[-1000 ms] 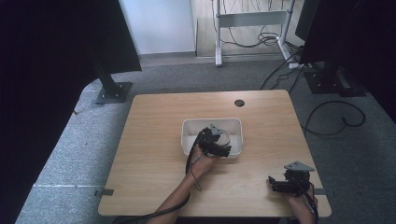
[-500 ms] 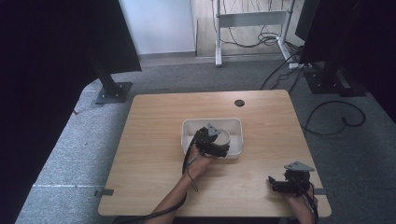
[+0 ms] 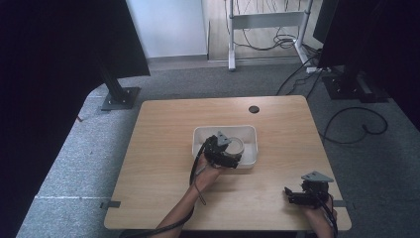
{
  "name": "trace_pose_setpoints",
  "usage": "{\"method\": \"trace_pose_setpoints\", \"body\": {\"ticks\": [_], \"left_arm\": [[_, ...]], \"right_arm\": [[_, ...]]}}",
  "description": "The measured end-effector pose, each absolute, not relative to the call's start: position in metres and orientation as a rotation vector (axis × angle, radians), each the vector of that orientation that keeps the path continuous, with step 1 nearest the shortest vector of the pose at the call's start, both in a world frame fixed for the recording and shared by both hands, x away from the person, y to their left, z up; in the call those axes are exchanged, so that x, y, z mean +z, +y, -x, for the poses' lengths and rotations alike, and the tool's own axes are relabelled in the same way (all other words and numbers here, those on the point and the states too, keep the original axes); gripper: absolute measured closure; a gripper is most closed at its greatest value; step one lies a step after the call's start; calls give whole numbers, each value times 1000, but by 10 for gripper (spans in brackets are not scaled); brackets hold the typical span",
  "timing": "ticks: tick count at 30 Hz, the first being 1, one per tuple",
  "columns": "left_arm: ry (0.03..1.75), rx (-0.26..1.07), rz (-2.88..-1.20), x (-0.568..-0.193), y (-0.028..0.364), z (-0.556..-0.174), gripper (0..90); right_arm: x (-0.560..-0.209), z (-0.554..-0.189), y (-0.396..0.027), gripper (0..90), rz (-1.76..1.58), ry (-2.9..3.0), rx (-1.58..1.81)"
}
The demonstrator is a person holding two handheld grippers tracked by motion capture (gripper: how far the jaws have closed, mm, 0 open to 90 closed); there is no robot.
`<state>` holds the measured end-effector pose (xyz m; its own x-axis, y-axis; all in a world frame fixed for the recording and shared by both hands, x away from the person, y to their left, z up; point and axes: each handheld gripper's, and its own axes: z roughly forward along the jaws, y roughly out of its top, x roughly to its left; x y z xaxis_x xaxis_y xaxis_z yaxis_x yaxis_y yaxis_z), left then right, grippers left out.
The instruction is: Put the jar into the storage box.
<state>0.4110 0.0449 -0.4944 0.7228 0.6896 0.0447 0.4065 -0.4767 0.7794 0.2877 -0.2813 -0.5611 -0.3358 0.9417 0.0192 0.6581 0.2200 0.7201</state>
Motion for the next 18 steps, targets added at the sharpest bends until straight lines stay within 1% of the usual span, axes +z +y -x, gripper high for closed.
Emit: {"method": "trace_pose_setpoints", "body": {"ticks": [18], "left_arm": [[773,451,-2116,-483,55,-397,46]], "right_arm": [[-561,-287,-281,28,-1475,2078,898]]}}
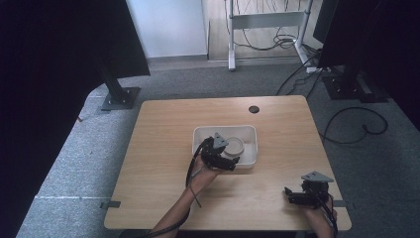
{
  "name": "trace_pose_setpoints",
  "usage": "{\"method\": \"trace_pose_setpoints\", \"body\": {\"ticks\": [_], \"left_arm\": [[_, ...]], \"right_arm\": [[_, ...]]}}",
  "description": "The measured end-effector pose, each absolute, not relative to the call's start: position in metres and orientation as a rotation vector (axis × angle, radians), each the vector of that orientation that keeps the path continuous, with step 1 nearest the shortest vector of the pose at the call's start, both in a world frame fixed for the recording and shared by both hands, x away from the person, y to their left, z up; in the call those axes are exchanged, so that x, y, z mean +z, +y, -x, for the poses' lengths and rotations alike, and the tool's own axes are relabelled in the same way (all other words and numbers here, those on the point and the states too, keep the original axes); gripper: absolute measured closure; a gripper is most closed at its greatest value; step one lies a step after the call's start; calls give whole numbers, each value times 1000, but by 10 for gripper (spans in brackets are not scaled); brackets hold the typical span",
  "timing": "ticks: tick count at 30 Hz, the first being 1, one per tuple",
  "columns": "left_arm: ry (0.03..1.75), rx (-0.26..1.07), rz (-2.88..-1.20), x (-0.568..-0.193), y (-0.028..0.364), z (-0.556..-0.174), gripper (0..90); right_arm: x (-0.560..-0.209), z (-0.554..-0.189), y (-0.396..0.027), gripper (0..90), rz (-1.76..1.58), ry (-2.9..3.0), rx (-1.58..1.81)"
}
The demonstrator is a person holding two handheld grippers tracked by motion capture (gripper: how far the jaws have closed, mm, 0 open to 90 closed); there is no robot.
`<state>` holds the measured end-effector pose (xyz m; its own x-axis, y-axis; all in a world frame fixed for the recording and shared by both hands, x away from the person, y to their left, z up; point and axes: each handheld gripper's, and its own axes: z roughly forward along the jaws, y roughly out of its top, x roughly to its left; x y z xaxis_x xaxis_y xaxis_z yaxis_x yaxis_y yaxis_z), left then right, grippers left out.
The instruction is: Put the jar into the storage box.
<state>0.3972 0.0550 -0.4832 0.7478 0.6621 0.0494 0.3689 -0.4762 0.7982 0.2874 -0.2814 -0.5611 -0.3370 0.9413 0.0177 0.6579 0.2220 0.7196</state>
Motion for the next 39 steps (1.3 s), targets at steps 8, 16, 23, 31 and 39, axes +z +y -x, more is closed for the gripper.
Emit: {"method": "trace_pose_setpoints", "body": {"ticks": [8,16,23,31,39], "left_arm": [[764,443,-2102,-480,62,-392,49],[749,438,-2088,-476,71,-385,51],[735,439,-2082,-472,77,-380,53],[720,439,-2072,-469,86,-374,54],[717,441,-2067,-470,96,-370,54]], "right_arm": [[-561,-287,-281,28,-1474,2078,898],[-561,-287,-281,28,-1475,2077,898],[-561,-287,-281,28,-1474,2078,898],[-561,-287,-281,28,-1474,2078,898],[-561,-287,-281,28,-1474,2077,898]]}}
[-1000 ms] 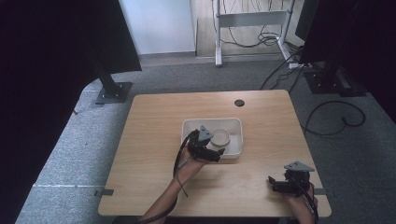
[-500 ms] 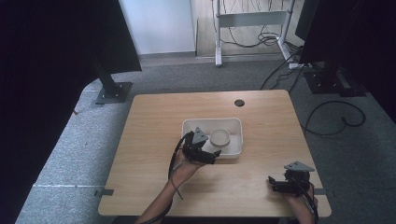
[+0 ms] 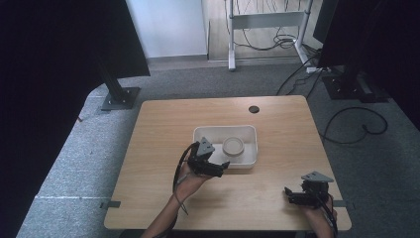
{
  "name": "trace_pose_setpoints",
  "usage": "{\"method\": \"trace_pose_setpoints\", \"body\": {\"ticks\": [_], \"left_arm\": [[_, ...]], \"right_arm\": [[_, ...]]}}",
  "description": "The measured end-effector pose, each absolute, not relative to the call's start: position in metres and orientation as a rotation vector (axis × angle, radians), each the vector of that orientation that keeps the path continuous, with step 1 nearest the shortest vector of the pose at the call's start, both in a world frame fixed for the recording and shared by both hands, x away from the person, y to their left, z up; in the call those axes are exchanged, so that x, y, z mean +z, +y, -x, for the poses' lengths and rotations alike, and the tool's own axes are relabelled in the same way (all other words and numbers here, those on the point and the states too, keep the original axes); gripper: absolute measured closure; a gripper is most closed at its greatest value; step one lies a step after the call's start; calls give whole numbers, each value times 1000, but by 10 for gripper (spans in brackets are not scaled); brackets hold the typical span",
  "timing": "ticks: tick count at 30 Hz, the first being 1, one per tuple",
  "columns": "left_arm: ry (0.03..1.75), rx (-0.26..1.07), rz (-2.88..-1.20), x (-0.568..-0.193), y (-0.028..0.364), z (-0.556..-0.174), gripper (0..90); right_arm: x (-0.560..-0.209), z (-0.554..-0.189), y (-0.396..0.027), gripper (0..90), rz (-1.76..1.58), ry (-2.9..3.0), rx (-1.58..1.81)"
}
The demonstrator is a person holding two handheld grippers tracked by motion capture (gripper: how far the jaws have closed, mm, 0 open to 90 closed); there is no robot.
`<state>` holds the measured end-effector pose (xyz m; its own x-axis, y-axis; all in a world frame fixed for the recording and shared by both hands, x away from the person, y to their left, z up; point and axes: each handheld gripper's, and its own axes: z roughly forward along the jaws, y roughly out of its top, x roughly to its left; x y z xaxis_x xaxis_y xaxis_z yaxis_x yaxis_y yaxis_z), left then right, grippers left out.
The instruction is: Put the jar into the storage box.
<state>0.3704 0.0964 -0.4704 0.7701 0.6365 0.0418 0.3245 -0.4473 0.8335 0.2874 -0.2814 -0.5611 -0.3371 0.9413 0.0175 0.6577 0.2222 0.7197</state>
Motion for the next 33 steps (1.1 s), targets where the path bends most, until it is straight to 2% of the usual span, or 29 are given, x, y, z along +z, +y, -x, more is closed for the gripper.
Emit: {"method": "trace_pose_setpoints", "body": {"ticks": [33], "left_arm": [[739,452,-2016,-485,143,-346,59]], "right_arm": [[-561,-287,-281,28,-1474,2077,898]]}}
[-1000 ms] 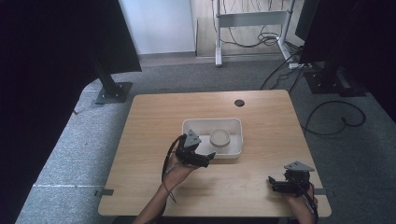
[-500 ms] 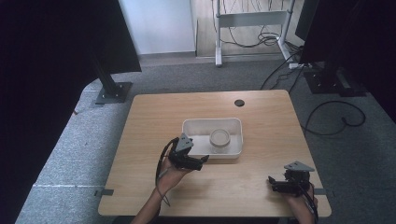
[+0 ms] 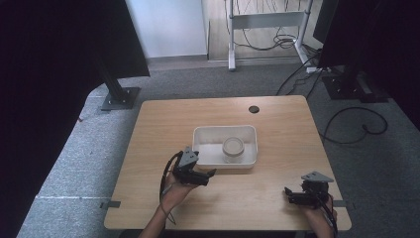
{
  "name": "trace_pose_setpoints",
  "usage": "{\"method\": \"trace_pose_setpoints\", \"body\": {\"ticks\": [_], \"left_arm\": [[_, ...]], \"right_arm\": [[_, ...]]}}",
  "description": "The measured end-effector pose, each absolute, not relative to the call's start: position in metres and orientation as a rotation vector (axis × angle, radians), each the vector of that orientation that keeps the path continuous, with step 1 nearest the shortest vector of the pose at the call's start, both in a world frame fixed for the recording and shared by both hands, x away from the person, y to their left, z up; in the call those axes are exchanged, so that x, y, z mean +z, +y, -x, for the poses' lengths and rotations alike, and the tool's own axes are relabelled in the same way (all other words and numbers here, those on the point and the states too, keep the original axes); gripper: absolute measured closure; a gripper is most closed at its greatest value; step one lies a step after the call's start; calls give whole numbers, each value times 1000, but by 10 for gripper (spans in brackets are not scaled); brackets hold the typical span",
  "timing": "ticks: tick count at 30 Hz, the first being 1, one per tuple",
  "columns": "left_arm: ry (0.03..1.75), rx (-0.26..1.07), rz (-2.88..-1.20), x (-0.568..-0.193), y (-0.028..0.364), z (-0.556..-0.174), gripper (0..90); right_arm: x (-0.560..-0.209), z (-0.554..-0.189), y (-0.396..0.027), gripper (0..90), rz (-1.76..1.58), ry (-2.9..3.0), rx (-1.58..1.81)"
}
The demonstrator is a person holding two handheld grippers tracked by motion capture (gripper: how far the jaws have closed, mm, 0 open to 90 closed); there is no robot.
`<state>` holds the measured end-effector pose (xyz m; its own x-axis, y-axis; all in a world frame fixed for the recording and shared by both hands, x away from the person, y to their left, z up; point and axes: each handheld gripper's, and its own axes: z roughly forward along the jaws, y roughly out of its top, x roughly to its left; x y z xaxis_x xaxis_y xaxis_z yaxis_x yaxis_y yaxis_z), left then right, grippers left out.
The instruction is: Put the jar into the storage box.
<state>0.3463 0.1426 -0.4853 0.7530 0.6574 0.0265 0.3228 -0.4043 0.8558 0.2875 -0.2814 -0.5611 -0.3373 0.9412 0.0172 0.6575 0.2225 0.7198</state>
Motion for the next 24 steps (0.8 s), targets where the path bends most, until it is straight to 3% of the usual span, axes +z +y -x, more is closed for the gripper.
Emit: {"method": "trace_pose_setpoints", "body": {"ticks": [24], "left_arm": [[781,433,-2077,-524,158,-335,56]], "right_arm": [[-561,-287,-281,28,-1474,2077,898]]}}
